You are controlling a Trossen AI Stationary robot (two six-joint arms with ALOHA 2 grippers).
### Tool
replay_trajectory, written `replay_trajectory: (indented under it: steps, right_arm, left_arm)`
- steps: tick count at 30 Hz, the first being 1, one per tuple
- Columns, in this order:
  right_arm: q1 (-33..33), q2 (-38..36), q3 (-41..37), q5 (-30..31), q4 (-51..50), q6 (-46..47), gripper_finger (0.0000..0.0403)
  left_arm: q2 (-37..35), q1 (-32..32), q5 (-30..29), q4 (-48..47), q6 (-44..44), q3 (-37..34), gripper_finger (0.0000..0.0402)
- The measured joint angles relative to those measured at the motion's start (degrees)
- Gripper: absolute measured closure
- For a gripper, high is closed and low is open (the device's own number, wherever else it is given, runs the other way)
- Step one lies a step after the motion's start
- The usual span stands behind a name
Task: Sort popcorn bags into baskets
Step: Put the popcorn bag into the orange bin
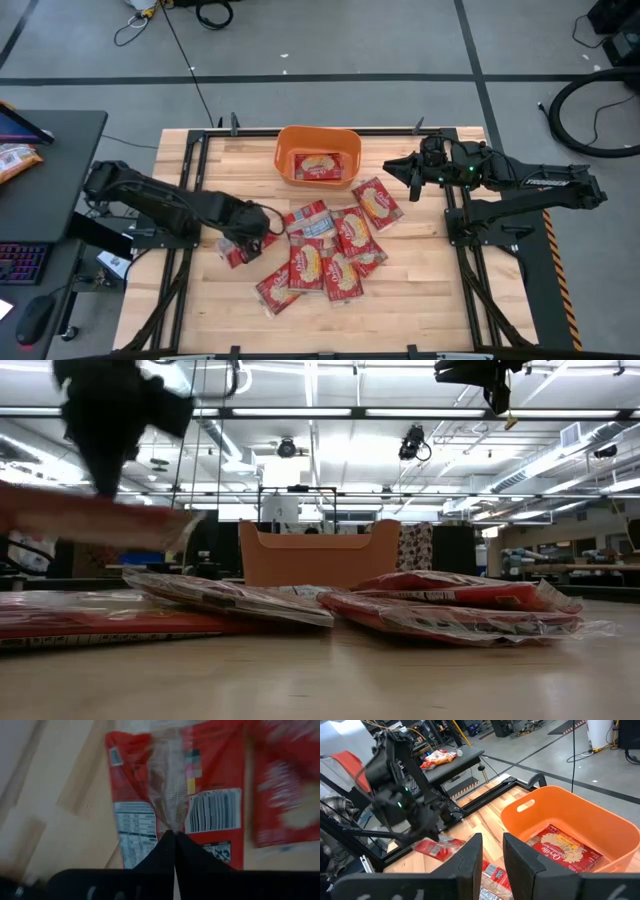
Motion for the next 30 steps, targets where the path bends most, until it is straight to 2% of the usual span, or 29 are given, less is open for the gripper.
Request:
replay_trajectory:
  steps: [5, 13, 23, 30]
  right_arm:
    - [0.0, 0.0, 0.0, -0.02, 0.0, -0.01, 0.0321]
    - [0.0, 0.0, 0.0, -0.02, -0.02, -0.24, 0.0321]
    - [0.0, 0.0, 0.0, -0.02, -0.04, -0.07, 0.0321]
    - [0.02, 0.46, -0.04, 0.0, 0.69, 0.01, 0.0321]
  left_arm:
    - [-0.77, 1.92, -2.12, -0.02, 2.82, 6.74, 0.04]
    - [-0.77, 7.28, -9.69, 5.25, 9.58, 15.52, 0.0401]
    - [0.55, 15.02, -13.66, 20.59, 19.87, 16.18, 0.0401]
    - [6.32, 20.02, -14.74, 32.06, 29.94, 16.25, 0.0398]
